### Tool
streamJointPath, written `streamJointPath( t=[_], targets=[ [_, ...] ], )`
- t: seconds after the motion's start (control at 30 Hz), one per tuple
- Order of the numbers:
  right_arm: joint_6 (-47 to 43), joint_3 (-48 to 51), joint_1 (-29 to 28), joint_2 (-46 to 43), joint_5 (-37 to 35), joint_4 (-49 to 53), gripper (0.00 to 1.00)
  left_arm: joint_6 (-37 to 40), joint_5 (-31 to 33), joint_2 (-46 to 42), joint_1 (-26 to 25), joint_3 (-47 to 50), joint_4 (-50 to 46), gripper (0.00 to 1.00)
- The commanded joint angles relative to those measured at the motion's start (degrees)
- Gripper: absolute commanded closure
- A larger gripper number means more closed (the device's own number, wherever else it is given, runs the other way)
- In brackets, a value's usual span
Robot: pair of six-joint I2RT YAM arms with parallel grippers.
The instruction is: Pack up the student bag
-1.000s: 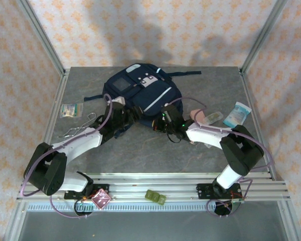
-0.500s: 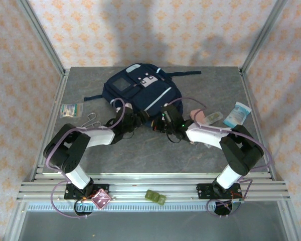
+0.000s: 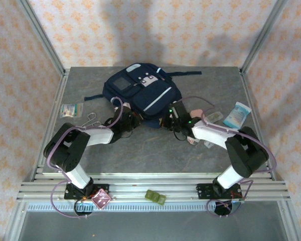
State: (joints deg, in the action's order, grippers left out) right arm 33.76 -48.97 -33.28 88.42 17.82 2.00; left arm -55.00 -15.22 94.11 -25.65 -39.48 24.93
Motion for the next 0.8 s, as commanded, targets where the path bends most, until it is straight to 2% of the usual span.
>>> streamJointPath(
  t=[0.0,0.23,0.37,0.4,0.5,0.53,0.77],
  targets=[
    [-1.4,2.0,4.6,-2.9,-5.0,7.0,1.0,3.8,2.3,-2.9,3.0,0.9,-0.5,1.0],
    [-2.3,1.3,6.6,-2.9,-5.3,6.6,1.0,8.1,2.4,-4.3,5.3,-1.0,-4.6,1.0],
    [-4.8,1.6,4.0,-4.4,-1.3,3.3,1.0,9.6,1.2,-5.1,6.4,-1.6,-5.3,1.0],
    [-6.1,1.2,2.5,-5.2,-1.4,2.5,0.97,10.0,0.7,-5.2,6.4,-2.1,-5.8,1.0],
    [-9.2,-0.2,0.0,-6.0,1.1,0.2,0.7,11.4,0.2,-5.3,6.4,-2.8,-7.0,1.0],
    [-9.4,-0.2,0.0,-5.5,3.0,-1.4,0.66,11.7,0.4,-5.4,6.4,-2.7,-7.2,1.0],
    [-11.7,-1.7,-0.1,0.2,7.0,-7.8,0.57,11.6,-0.1,-6.0,6.4,-3.1,-7.4,1.0]
  ],
)
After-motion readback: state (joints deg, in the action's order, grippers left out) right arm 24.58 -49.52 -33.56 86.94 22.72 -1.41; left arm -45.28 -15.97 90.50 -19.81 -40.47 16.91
